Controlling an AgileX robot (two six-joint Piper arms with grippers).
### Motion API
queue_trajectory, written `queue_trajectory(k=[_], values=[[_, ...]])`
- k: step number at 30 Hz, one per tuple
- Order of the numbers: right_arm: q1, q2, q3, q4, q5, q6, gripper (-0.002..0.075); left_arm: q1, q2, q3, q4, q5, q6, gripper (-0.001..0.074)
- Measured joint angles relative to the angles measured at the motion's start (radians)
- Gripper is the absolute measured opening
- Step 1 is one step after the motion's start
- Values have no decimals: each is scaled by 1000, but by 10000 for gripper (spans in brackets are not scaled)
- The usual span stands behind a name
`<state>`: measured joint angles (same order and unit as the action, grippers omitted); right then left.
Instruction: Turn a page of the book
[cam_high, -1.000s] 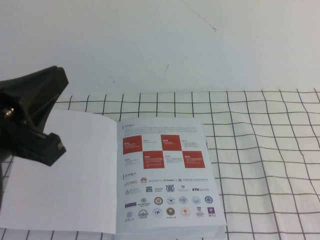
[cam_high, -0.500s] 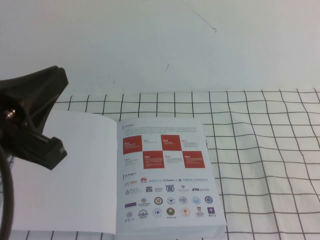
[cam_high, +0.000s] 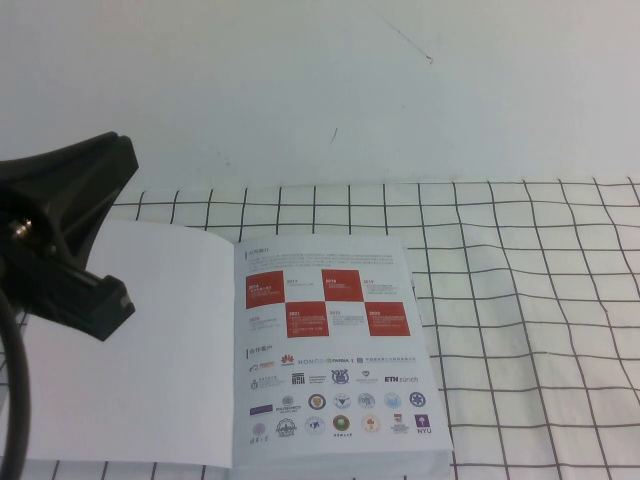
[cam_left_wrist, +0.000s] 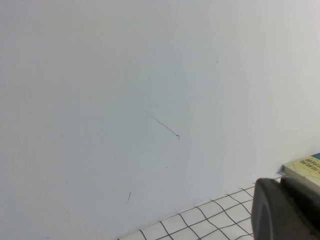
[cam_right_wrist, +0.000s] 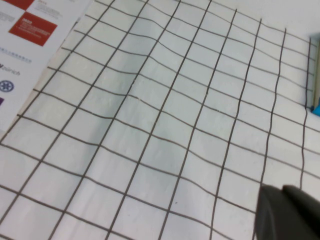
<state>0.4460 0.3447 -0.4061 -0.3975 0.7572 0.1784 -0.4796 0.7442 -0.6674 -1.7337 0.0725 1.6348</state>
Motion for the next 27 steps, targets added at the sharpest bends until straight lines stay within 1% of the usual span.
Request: queue_trajectory(k=[5,27], values=[[0,0,0,13,26,29,0,0,0,0,0,0,0,-2],[0,0,0,16,27,33,0,0,0,0,2,17,-11,-2]])
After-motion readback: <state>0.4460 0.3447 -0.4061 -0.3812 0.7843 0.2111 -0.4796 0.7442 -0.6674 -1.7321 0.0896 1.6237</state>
